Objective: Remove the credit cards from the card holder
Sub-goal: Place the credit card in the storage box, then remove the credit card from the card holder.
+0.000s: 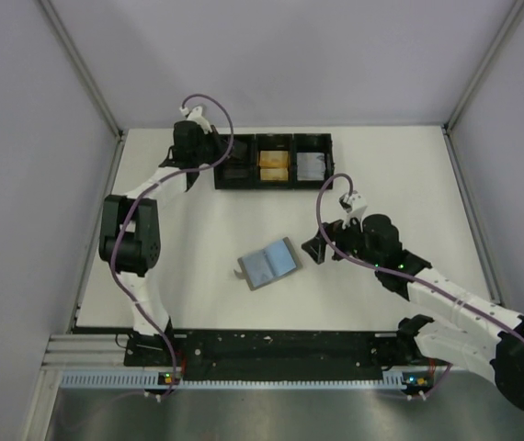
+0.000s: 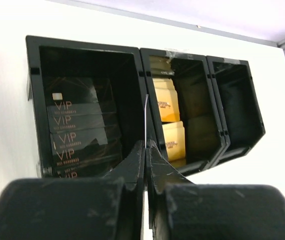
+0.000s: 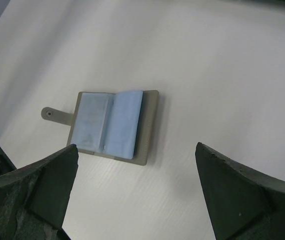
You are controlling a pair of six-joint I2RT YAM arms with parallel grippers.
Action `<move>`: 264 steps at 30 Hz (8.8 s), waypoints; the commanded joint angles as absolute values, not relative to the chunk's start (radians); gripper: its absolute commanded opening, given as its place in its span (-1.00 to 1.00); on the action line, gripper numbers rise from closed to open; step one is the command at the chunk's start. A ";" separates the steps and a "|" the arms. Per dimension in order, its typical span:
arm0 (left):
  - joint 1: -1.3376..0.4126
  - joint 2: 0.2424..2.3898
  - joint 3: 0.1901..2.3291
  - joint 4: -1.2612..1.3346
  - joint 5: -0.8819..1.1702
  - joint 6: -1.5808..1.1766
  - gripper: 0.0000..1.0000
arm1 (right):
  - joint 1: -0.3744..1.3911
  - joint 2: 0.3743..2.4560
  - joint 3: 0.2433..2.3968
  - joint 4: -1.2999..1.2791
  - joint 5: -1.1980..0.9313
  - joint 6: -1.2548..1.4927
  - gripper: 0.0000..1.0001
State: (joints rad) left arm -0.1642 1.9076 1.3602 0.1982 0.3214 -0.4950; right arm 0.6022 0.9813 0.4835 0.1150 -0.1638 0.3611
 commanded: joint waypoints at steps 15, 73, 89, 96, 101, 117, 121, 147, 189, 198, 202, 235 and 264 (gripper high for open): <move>-0.160 2.163 1.649 0.026 0.296 -0.505 -1.00 | 0.572 1.008 0.489 0.175 -0.216 0.371 0.97; -0.525 1.043 0.460 -0.204 0.186 -0.695 0.08 | 0.986 1.612 1.054 -0.159 -0.022 0.209 0.22; -0.528 1.092 0.376 -0.152 0.195 -0.701 -1.00 | 1.092 1.812 1.150 -0.241 0.155 0.173 0.42; -0.528 1.086 0.382 -0.176 0.178 -0.690 -1.00 | 1.098 1.821 1.147 -0.270 0.250 0.167 0.33; -0.528 1.080 0.383 -0.201 0.161 -0.683 -1.00 | 1.100 1.807 1.143 -0.288 0.293 0.161 0.15; -0.528 1.072 0.388 -0.241 0.144 -0.669 -1.00 | 0.979 1.657 1.094 -0.388 0.626 0.209 0.15; -0.528 1.071 0.391 -0.241 0.144 -0.669 -1.00 | 0.945 1.577 1.080 -0.391 0.556 0.219 0.15; -0.528 1.060 0.387 -0.236 0.149 -0.676 -1.00 | 1.112 1.789 1.181 -0.241 0.233 0.183 0.46; -0.526 1.025 0.384 -0.261 0.155 -0.693 -1.00 | 1.114 1.776 1.186 -0.265 0.250 0.233 0.34; -0.528 1.006 0.379 -0.259 0.163 -0.703 -1.00 | 1.115 1.815 1.201 -0.236 0.213 0.242 0.54; -0.528 1.006 0.379 -0.258 0.166 -0.704 -1.00 | 1.117 1.832 1.200 -0.230 0.206 0.244 0.54; -0.528 1.005 0.383 -0.296 0.114 -0.683 -1.00 | 1.097 1.798 1.155 -0.290 0.339 0.203 0.30; -0.528 1.023 0.393 -0.304 0.101 -0.683 -1.00 | 0.994 1.727 1.046 -0.299 0.454 0.184 0.28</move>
State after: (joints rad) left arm -0.5255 1.0233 0.3851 -0.2985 0.1219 -0.6930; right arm 1.0306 1.7802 1.0695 -0.2916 0.4133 0.1867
